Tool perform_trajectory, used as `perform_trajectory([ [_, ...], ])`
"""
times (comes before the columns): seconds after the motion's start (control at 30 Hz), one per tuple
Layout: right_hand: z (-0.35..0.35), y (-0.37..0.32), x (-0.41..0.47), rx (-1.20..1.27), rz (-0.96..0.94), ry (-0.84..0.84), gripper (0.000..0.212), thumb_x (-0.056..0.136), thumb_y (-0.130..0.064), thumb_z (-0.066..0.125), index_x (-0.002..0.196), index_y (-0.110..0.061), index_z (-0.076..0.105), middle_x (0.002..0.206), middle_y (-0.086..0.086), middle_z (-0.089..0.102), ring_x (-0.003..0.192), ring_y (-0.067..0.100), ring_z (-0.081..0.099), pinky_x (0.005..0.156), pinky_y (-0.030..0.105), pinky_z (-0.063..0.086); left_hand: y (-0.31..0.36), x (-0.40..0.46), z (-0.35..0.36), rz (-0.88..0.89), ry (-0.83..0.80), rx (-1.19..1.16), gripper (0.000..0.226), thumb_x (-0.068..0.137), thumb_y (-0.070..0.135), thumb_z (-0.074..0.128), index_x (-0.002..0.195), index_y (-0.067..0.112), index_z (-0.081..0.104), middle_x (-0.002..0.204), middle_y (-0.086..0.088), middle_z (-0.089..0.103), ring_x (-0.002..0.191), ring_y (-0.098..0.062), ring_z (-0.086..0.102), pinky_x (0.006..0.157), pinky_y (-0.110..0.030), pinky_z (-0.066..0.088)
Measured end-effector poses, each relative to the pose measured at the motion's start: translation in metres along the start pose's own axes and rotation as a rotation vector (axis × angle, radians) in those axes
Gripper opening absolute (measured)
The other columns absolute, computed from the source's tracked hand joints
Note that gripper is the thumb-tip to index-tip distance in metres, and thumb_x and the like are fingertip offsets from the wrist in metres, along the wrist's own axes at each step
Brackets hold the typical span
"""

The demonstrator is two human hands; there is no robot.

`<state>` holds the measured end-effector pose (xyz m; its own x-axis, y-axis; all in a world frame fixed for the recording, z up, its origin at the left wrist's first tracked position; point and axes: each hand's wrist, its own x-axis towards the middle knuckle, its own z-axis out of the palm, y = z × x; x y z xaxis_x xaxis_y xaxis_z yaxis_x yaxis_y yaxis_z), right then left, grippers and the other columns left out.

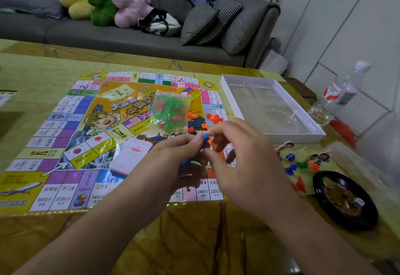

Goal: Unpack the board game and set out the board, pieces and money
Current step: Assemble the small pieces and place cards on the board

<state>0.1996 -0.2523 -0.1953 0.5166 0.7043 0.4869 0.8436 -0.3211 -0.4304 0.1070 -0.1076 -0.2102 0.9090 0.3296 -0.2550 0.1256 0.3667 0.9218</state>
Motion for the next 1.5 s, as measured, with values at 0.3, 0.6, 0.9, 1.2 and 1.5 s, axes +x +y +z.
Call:
perform_trajectory([
  [0.3, 0.006, 0.001, -0.011, 0.084, 0.059, -0.18, 0.079, 0.079, -0.04, 0.085, 0.146, -0.03, 0.045, 0.132, -0.015, 0.052, 0.117, 0.004, 0.053, 0.097, 0.019, 0.048, -0.004, 0.002, 0.011, -0.07, -0.075, -0.229, 0.034, 0.11, 0.02, 0.038, 0.125, 0.005, 0.064, 0.083, -0.016, 0.068, 0.067, -0.026, 0.066, 0.059, -0.036, 0.052],
  [0.6, 0.001, -0.003, -0.008, 0.034, 0.045, -0.184, 0.07, 0.074, -0.045, 0.079, 0.136, -0.022, 0.057, 0.118, -0.01, 0.066, 0.11, 0.009, 0.063, 0.095, 0.032, 0.054, -0.008, 0.001, 0.018, -0.048, -0.048, -0.222, 0.03, 0.109, 0.015, 0.038, 0.114, -0.003, 0.061, 0.067, -0.013, 0.055, 0.056, -0.024, 0.056, 0.052, -0.032, 0.05],
  [0.9, -0.004, -0.002, -0.013, 0.065, 0.069, -0.22, 0.069, 0.074, -0.037, 0.081, 0.136, -0.027, 0.054, 0.123, -0.012, 0.06, 0.112, 0.005, 0.058, 0.094, 0.024, 0.053, -0.014, 0.001, 0.017, -0.07, -0.017, -0.178, 0.032, 0.109, 0.017, 0.039, 0.117, -0.004, 0.062, 0.077, -0.016, 0.06, 0.063, -0.026, 0.06, 0.056, -0.036, 0.05],
  [1.2, -0.014, -0.007, -0.046, 0.189, 0.347, -0.103, 0.057, 0.093, -0.036, 0.076, 0.144, -0.039, 0.05, 0.129, -0.02, 0.05, 0.114, -0.01, 0.05, 0.084, -0.003, 0.039, -0.027, -0.007, 0.048, -0.112, 0.052, -0.278, 0.026, 0.107, 0.013, 0.049, 0.111, 0.002, 0.072, 0.098, -0.014, 0.078, 0.09, -0.025, 0.078, 0.07, -0.037, 0.065],
  [1.5, -0.031, 0.0, -0.067, 0.374, 0.603, 0.049, 0.019, 0.09, -0.029, 0.081, 0.101, -0.036, 0.066, 0.086, -0.018, 0.07, 0.082, -0.001, 0.066, 0.064, 0.018, 0.056, -0.042, -0.017, 0.077, -0.15, -0.014, -0.252, 0.022, 0.102, 0.018, 0.059, 0.113, 0.009, 0.076, 0.118, -0.019, 0.074, 0.116, -0.033, 0.071, 0.09, -0.042, 0.059],
])
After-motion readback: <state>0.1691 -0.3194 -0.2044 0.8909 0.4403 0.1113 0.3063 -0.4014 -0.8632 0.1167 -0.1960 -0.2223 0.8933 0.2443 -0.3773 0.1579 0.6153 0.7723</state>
